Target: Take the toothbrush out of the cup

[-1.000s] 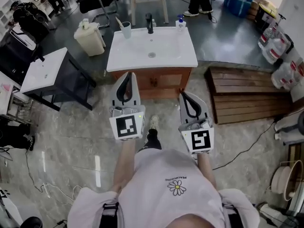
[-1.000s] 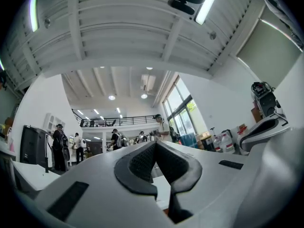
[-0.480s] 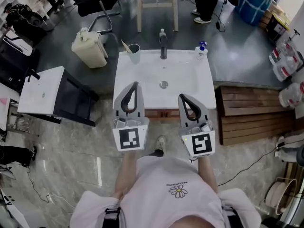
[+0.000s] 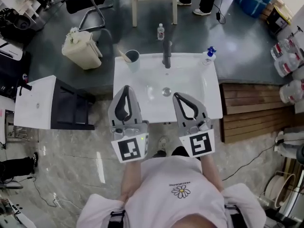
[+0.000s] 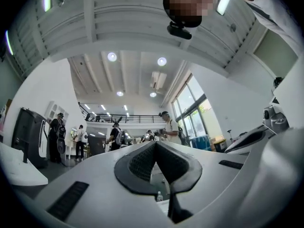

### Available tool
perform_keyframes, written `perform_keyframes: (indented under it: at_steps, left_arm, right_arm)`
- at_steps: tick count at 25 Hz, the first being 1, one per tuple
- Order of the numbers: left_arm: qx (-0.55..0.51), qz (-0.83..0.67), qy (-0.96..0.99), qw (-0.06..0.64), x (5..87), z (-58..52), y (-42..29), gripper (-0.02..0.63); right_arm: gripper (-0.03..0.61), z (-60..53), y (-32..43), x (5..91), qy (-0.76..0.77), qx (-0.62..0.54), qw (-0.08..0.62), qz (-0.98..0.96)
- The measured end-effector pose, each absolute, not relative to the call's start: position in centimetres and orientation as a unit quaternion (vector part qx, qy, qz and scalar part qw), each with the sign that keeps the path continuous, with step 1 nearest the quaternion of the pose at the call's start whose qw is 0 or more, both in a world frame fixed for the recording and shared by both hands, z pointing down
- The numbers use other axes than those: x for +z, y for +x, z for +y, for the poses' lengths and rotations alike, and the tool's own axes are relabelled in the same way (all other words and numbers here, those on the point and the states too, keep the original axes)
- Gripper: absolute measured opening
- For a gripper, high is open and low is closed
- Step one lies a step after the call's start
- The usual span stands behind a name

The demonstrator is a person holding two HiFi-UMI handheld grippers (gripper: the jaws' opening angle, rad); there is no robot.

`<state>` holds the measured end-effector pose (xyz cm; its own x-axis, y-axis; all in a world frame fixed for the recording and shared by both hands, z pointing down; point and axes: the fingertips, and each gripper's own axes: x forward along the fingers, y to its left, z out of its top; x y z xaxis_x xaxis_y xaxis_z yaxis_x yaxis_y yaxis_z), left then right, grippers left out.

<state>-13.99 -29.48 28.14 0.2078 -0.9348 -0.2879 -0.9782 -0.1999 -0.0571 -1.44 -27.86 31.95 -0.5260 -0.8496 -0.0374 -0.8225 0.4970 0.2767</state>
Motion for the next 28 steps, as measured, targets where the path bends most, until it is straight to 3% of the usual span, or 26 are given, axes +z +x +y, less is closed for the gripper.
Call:
perform_keyframes:
  at_steps: [28]
  left_arm:
    - [0.064, 0.656, -0.742, 0.123, 27.9, -31.3, -12.2, 0.017]
  right_arm:
    - [0.012, -31.5, 0.3, 31.6, 0.483, -0.112, 0.014, -0.868]
